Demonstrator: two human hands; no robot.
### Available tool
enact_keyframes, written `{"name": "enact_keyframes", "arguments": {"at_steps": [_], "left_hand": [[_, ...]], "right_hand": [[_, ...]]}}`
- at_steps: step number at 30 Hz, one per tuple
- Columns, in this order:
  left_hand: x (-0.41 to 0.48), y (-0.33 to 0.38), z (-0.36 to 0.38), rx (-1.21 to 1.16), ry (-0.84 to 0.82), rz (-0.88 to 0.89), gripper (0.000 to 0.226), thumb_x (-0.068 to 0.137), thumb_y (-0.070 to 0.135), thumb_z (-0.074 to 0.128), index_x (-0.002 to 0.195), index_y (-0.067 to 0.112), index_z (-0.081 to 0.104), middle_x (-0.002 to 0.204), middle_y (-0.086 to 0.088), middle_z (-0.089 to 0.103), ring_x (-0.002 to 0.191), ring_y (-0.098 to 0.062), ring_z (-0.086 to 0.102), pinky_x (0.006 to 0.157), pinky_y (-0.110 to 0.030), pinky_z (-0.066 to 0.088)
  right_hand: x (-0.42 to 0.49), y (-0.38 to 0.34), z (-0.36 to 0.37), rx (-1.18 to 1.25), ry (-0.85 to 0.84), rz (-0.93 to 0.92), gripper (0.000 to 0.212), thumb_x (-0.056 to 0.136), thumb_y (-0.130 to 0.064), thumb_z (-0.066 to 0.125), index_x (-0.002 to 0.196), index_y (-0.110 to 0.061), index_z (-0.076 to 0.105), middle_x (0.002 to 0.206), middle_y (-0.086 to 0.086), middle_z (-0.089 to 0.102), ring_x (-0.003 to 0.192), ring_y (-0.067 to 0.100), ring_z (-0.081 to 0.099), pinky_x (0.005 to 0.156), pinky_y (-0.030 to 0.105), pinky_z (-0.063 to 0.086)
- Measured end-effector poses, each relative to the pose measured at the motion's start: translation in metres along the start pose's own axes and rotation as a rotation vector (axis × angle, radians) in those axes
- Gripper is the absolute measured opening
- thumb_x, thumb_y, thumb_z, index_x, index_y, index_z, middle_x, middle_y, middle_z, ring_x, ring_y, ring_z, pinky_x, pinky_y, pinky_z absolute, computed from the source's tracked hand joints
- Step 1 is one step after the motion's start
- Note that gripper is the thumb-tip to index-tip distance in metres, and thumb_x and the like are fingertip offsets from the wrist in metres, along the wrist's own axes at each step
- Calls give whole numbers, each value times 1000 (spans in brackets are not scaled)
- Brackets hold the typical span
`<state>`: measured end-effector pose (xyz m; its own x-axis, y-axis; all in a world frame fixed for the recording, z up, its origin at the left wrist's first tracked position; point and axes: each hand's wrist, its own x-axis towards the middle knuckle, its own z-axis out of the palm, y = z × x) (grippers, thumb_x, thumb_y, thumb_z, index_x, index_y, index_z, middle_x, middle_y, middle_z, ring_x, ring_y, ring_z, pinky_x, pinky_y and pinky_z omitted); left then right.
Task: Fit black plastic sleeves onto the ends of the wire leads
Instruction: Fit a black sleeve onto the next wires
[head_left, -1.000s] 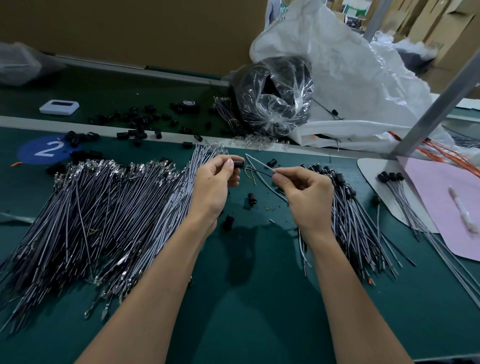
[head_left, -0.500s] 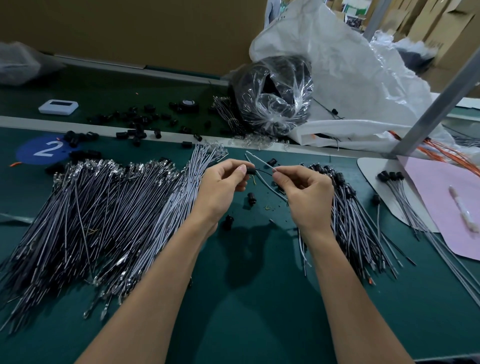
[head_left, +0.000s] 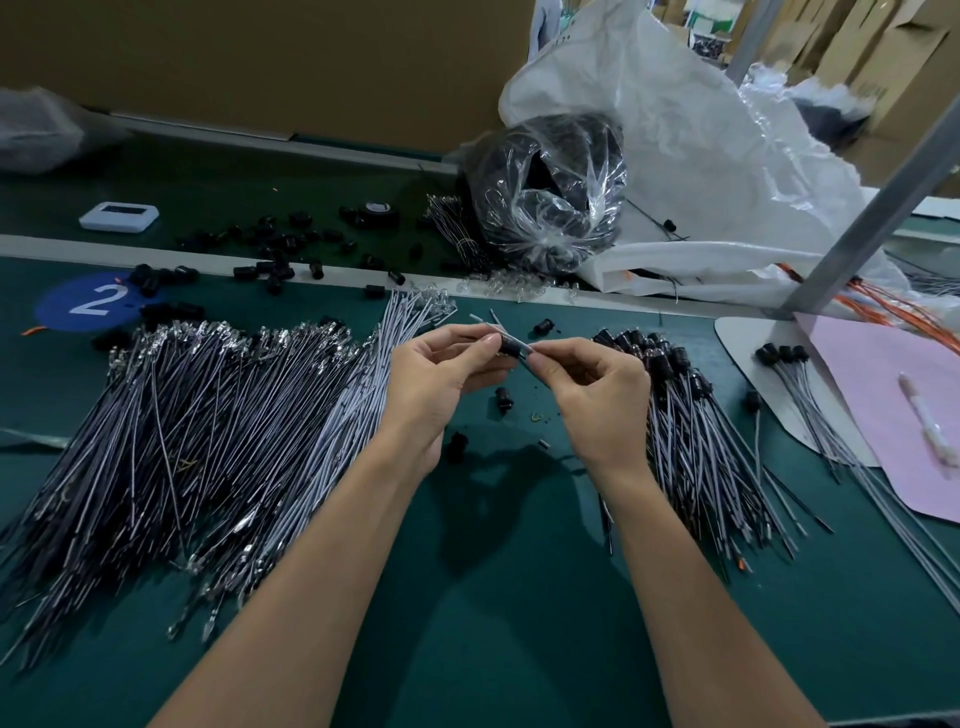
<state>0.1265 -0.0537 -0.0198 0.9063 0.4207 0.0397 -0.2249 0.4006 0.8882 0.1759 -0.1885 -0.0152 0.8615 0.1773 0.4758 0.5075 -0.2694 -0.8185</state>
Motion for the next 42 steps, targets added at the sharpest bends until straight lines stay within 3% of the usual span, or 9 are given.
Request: {"name": "enact_keyframes", "arguments": {"at_steps": [7, 12, 14, 28, 36, 42], "left_hand": [[3, 3, -4, -117, 122, 40, 18, 86, -7, 63, 85, 7, 74, 88, -7, 76, 86, -17, 71, 75, -22, 57], [5, 5, -8, -227, 207, 48, 19, 88, -11, 59, 90, 4, 70, 91, -8, 74, 85, -15, 71, 77, -23, 57], [4, 6, -8, -231, 208, 48, 20, 88, -10, 59, 91, 6, 71, 91, -7, 74, 85, -16, 71, 77, -24, 57], [6, 8, -11, -246, 177, 44, 23, 90, -10, 57, 98, 6, 71, 90, -6, 75, 87, -17, 72, 75, -23, 57], [5, 3, -8, -144, 43, -8, 25, 88, -10, 59, 106, 6, 67, 93, -8, 76, 89, -17, 73, 72, -22, 57], [2, 1, -5, -89, 10, -15, 17, 89, -7, 60, 94, 5, 70, 88, -7, 76, 85, -14, 72, 70, -21, 56]], "right_hand": [[3, 2, -4, 63, -5, 99, 9, 85, -8, 72, 85, -17, 77, 70, -2, 73, 67, 19, 71, 69, 37, 60], [2, 6, -6, -53, -37, 38, 11, 81, -12, 76, 77, -22, 78, 60, -14, 67, 54, -1, 56, 56, 12, 43], [2, 6, -4, -92, -60, 11, 9, 81, -11, 76, 77, -19, 79, 57, -16, 64, 52, -2, 53, 54, 9, 39], [2, 7, -7, -163, -80, -38, 7, 81, -11, 76, 79, -17, 79, 60, -17, 62, 52, 4, 49, 54, 11, 36], [1, 5, -2, -167, -57, -75, 3, 82, -13, 76, 80, -14, 78, 62, -16, 62, 54, 3, 51, 57, 11, 36], [-2, 3, 1, -241, -29, -157, 3, 81, -11, 77, 82, -12, 78, 71, -8, 68, 60, 3, 56, 63, 9, 41]]}}
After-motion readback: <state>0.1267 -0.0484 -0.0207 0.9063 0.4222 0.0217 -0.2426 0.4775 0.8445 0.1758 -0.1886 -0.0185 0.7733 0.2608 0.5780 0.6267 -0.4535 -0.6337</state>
